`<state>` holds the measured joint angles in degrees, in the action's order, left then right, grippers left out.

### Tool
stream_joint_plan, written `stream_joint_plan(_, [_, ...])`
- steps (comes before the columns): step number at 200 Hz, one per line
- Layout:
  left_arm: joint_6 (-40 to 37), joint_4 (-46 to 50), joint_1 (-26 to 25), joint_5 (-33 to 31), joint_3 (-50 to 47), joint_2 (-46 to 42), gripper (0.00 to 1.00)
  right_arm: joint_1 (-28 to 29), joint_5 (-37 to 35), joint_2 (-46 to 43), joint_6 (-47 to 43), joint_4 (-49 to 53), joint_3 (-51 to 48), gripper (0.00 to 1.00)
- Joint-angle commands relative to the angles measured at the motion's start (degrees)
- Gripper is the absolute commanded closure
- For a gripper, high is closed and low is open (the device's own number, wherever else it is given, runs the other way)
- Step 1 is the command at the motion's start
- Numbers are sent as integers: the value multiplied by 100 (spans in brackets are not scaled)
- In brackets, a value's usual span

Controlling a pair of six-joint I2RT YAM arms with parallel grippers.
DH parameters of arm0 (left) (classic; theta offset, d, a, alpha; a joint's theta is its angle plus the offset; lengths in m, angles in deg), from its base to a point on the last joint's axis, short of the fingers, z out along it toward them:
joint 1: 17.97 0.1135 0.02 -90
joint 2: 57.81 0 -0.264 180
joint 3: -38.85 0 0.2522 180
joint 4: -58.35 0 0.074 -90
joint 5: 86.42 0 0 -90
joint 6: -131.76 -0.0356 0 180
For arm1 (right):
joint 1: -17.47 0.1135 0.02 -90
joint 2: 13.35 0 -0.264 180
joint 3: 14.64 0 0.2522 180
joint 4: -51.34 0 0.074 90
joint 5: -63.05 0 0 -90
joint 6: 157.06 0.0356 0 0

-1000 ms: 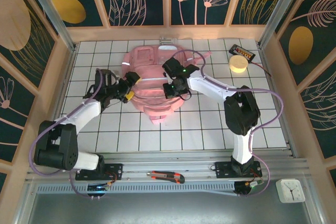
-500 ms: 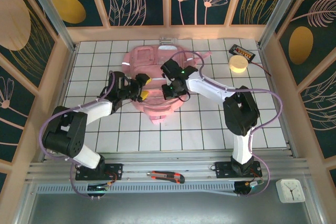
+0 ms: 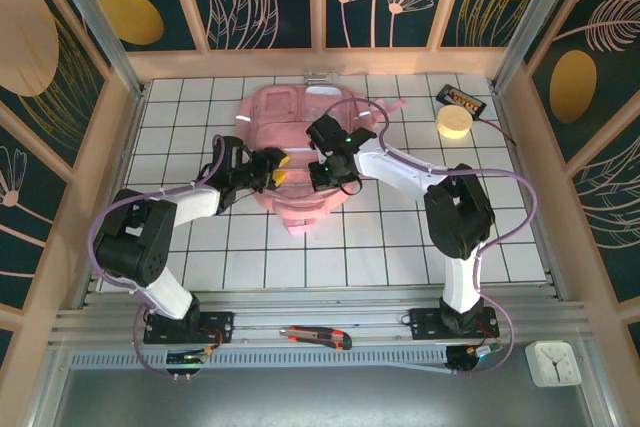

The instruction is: Pack the student bag

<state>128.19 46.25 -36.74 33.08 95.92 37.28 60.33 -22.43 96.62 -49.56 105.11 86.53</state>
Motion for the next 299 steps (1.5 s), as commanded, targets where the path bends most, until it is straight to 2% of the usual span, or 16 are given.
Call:
stream_joint_plan(1, [-7,-347,-37,-172,75,120,77,69,87,-228,-57,193,-73,100])
stream_joint_plan(20, [-116,-309,-9,-165,-42,41,100,-25,67,-298,-94,178,-158,100])
stream_joint_plan(93, [-699,288,455,-123,-512,-490,100,-608,-11,-745,-329,155,-675,100])
stream_joint_plan(133, [-1284,866,576,-13,-329,-606,100,-920,-23,-754,-547,124,-692,100])
stream_joint_plan(166, [-1878,1457,614,88,-41,-604,100,-1116,23,-617,-744,77,-504,100])
stream_joint_plan(196, [-2161,1738,654,93,35,-676,100,-1119,50,-419,-937,86,-239,100])
stream_joint_plan(200, [-2201,1784,656,92,45,-688,100,-1281,44,-392,-964,94,-202,100])
stream_joint_plan(224, [-2443,2022,668,66,115,-724,100,-1391,26,-188,-1071,134,59,100])
stream_joint_plan(299, [-2587,2163,708,83,144,-729,100,-1531,62,231,-1187,297,645,100])
